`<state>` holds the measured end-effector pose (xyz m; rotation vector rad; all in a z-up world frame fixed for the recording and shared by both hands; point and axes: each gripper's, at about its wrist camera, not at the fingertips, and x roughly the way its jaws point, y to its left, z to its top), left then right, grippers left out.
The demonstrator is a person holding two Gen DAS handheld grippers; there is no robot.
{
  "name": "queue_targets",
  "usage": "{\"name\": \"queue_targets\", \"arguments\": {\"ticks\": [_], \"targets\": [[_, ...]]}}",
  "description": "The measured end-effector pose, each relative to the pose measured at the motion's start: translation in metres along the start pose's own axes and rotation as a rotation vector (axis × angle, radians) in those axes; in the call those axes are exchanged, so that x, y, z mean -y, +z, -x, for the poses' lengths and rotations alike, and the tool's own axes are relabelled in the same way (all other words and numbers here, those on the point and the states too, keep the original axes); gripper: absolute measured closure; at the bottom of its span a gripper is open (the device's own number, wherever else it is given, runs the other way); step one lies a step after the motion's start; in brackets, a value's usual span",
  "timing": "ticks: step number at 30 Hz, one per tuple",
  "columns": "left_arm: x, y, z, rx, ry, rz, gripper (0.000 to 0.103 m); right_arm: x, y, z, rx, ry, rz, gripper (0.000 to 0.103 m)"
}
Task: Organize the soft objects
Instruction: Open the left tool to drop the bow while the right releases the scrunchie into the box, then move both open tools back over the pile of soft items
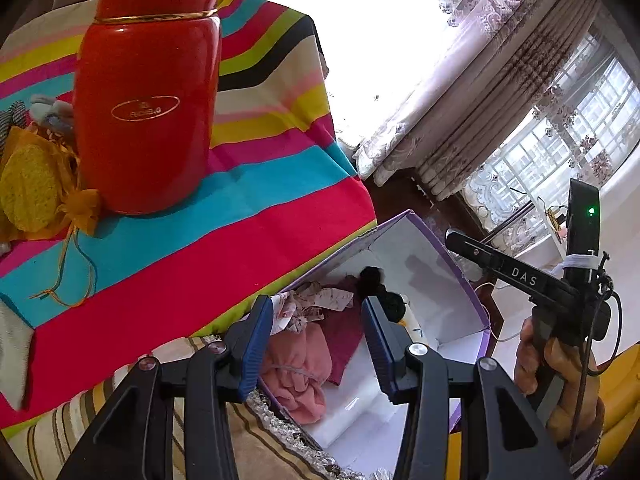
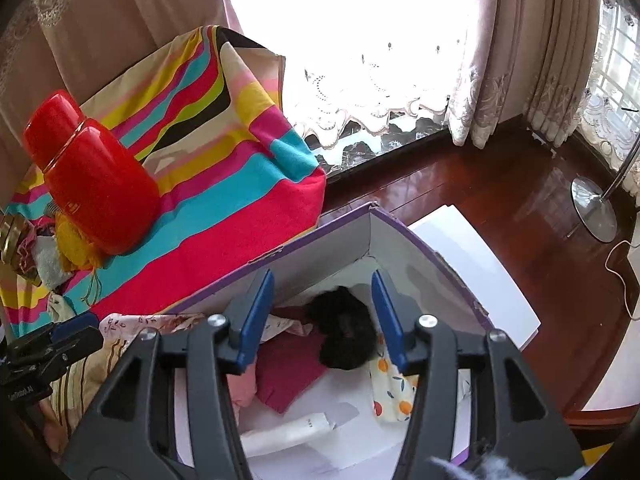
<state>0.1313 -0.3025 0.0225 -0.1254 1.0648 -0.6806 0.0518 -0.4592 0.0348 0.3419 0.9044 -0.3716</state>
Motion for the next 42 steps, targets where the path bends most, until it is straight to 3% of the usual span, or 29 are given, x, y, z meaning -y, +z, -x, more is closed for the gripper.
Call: {"name": "queue_targets", "arguments": {"ticks": [12,23,42], "targets": [[-0.017,-0.007,0.022,0.039,0.006,0.022,0.055,-0.031,-0.007,0.005,-0.018,0.050,0.053,0.047],[-0.058,-0.016,0.049,0.074,0.020,0.123,0.055,-0.085,-0.019,0.004,-0.049,0.099,0.166,0.047],[-0.199,-0.051,0.121,0.193,0.149,0.461,0.055,-0.183,-0.037,-0.005,-0.110,0.229,0.336,0.047]]}}
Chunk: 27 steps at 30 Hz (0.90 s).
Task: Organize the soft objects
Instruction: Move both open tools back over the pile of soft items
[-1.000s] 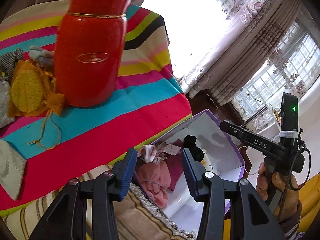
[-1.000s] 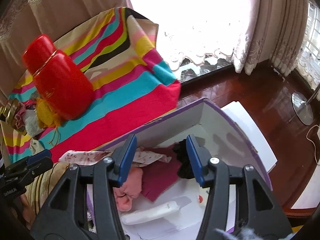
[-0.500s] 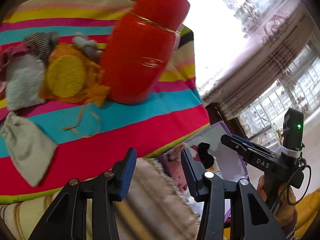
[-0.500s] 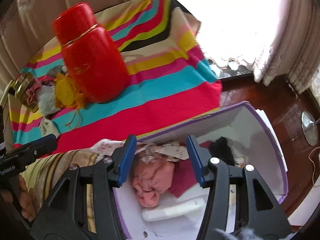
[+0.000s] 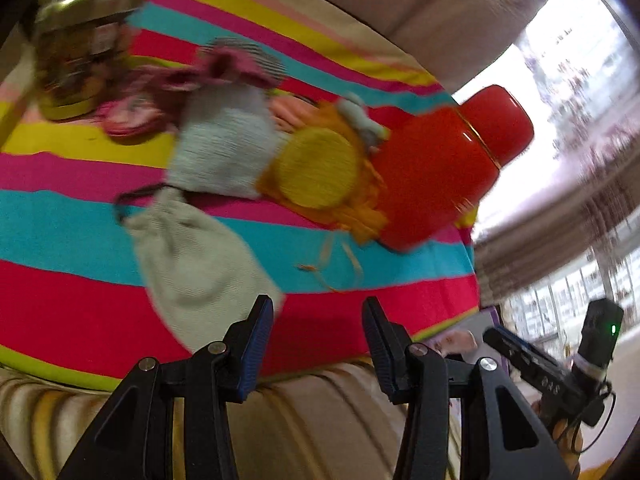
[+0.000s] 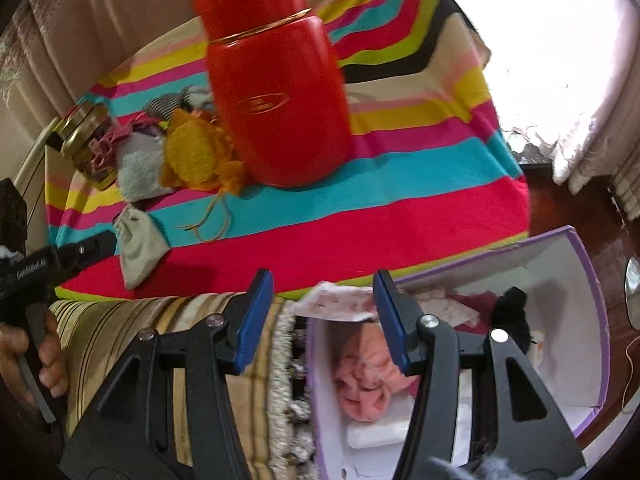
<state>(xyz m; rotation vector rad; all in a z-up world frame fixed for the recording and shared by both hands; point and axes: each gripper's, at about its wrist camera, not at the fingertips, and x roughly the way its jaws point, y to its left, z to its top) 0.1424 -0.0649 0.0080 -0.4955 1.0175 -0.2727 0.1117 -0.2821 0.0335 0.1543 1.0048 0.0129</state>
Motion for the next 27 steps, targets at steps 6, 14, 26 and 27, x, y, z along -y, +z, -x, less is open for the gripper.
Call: {"name": "queue_targets", "arguments": {"ticks": [6,14,26,27], "targets": [[-0.033,0.016,0.024,0.069,0.017,0.057,0.055,-0.035,0.005,-0.015,-0.032,0.042,0.067,0.047],[-0.059,0.045,0.057,0.168,0.031,0.100,0.055,-0.094,0.015,-0.036,-0.072,0.115,0.174,0.047],[-0.082,0.106,0.067,0.234,0.059,0.119,0.055,-0.181,0.027,-0.086,-0.155,0.194,0.320,0.038],[-0.084,0.112,0.064,0.231,0.056,0.127,0.055,-0.184,0.028,-0.089,-0.161,0.194,0.329,0.037]]}}
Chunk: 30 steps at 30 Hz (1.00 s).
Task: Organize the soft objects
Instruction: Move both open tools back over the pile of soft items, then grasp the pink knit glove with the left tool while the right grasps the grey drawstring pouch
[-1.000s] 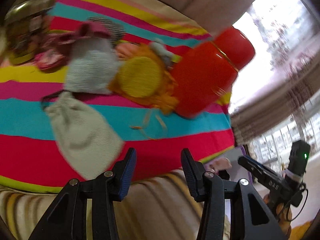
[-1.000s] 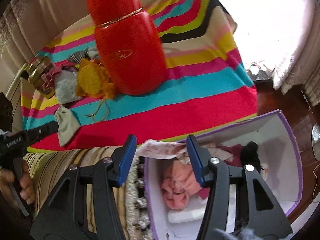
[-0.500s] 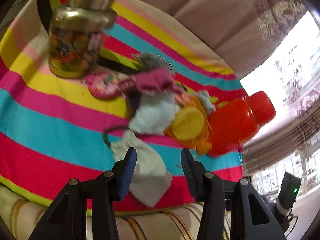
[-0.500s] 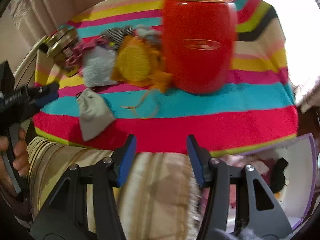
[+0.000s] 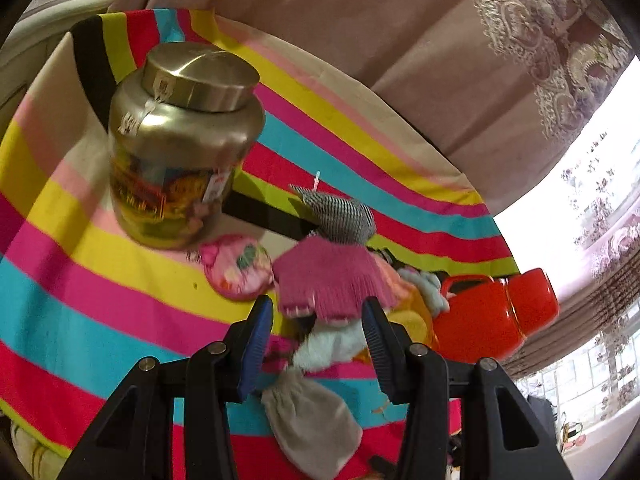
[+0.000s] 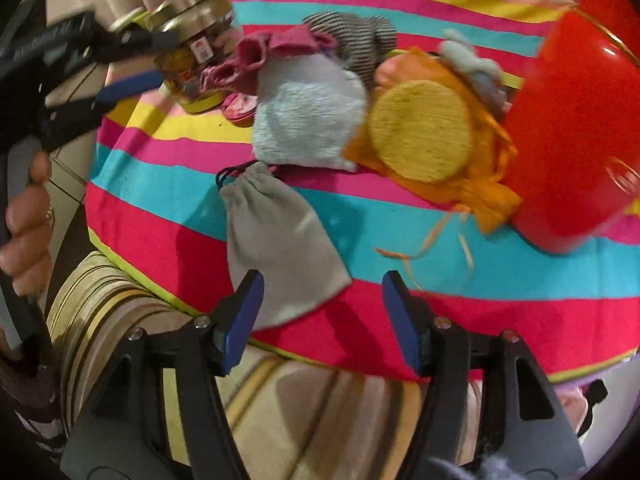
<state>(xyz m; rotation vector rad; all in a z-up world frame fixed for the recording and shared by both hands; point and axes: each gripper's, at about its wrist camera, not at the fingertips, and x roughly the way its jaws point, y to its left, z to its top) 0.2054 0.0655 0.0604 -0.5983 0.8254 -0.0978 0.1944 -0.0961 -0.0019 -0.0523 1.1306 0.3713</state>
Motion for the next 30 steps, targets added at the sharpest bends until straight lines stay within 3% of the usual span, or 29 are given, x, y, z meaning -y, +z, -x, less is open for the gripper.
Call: {"name": "queue_targets", "arguments": {"ticks": [8,13,16,22,25,27,29,30], "targets": [[-0.011,0.039,-0.055,-0.113,-0.064,0.081,0.055,-0.017,0.019,-0.037,-0.060,0.005,0.054,0.035],[-0.007,0.050,-0.102,-0.209,-0.041,0.073,0.054,-0.019,0.028,-0.051,-0.074,0.023,0.054,0.035],[-0.006,0.050,-0.125,-0.262,-0.042,0.079,0.043,-0.025,0.033,-0.061,-0.083,0.029,0.061,0.035],[-0.001,0.049,-0.145,-0.312,-0.033,0.061,0.031,-0.031,0.039,-0.077,-0.095,0.042,0.073,0.031],[-0.004,0.043,-0.155,-0.348,-0.048,0.067,0.030,-0.036,0.044,-0.084,-0.090,0.039,0.082,0.029],[-0.005,0.037,-0.158,-0.358,-0.065,0.059,0.037,-0.041,0.045,-0.086,-0.088,0.033,0.096,0.029],[-0.005,0.034,-0.159,-0.367,-0.093,0.056,0.067,-0.045,0.046,-0.089,-0.087,0.034,0.110,0.028],[-0.004,0.033,-0.157,-0.364,-0.104,0.054,0.072,-0.047,0.046,-0.090,-0.086,0.030,0.119,0.029]]}}
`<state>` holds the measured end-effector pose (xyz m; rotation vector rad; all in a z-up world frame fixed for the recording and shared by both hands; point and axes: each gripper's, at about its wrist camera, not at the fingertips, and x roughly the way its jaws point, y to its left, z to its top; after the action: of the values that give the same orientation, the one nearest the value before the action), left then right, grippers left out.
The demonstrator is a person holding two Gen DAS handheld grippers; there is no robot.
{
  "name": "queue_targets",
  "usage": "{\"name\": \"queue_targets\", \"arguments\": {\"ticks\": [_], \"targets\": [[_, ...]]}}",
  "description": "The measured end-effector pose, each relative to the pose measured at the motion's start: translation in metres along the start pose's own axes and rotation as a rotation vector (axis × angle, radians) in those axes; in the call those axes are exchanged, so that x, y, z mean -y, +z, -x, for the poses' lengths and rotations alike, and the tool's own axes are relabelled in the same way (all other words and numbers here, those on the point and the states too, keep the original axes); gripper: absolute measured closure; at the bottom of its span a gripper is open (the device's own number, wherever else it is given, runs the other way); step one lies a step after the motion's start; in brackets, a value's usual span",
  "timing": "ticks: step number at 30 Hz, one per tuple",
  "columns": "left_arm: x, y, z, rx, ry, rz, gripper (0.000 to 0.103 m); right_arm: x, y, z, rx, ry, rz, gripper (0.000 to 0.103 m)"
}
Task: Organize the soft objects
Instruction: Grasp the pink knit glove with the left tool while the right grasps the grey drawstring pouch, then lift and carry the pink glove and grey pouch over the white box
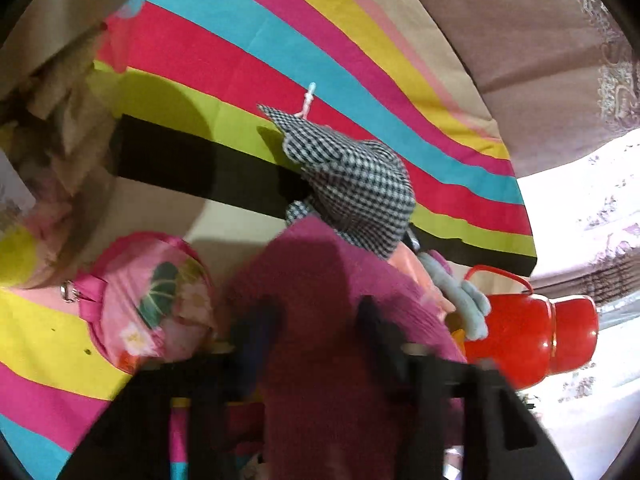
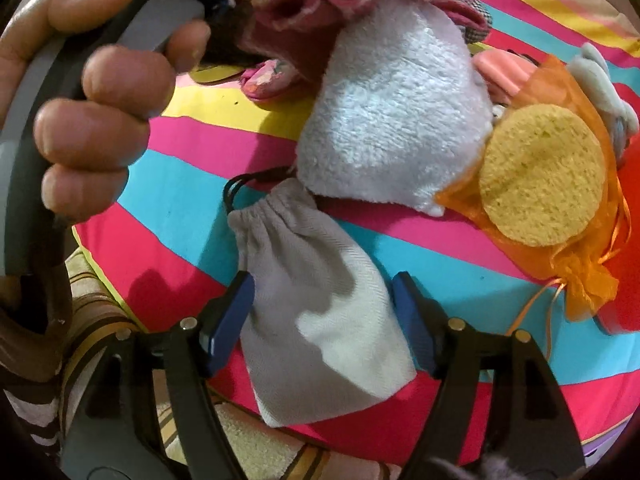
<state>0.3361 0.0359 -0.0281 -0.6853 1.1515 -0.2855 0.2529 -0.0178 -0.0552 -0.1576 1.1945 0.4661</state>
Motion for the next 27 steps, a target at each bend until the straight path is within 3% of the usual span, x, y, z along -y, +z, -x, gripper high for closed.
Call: {"name": "queue_targets", "arguments": {"ticks": [3,5,7,10,27], "targets": [[0.003,-0.002,0.004,0.014,-0.002,-0.027,0.094,-0.007,-0.001,0.001,0.004,-0.009,0.017,0.035],[0.003,-0.003,0.008,0.029,-0.022,-0.026,0.097,-0.012,-0.001,0.000,0.009,-0.012,0.029,0.045],[0.002,-0.004,0.012,0.045,-0.047,-0.027,0.098,-0.016,-0.002,-0.002,0.014,-0.004,0.035,0.068],[0.000,-0.006,0.022,0.080,-0.069,-0.015,0.099,-0.016,-0.004,-0.002,0.020,0.023,0.024,0.086],[0.006,-0.019,0.077,0.246,-0.068,-0.036,0.099,0.006,-0.023,0.045,0.141,0.033,-0.088,0.091]]}}
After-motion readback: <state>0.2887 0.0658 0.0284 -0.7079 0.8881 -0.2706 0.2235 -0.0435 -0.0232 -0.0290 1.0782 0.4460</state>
